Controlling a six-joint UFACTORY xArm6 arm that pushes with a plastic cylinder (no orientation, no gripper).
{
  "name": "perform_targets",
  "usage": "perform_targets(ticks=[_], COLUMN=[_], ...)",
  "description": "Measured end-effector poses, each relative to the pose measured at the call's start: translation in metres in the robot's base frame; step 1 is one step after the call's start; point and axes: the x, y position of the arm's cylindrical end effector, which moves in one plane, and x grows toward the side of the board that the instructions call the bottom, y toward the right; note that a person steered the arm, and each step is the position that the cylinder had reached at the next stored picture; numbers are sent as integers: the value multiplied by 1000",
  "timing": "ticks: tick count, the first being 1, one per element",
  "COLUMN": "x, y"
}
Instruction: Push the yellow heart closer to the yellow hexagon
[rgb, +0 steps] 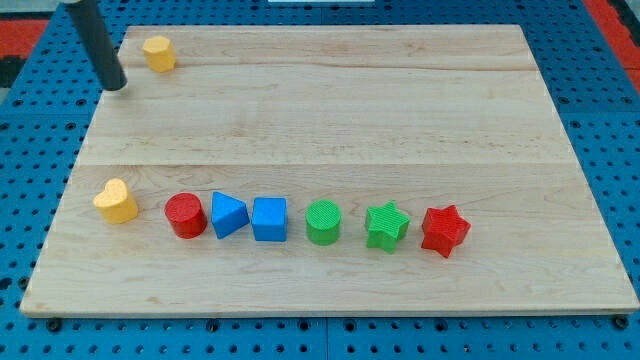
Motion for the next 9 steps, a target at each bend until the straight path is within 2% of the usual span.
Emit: perform_targets(ticks=[1, 2, 3, 4, 5, 6, 7, 9], x=[47, 47, 77, 161, 227, 198, 161, 57], y=[-25, -25, -24, -11, 3, 56, 77, 92])
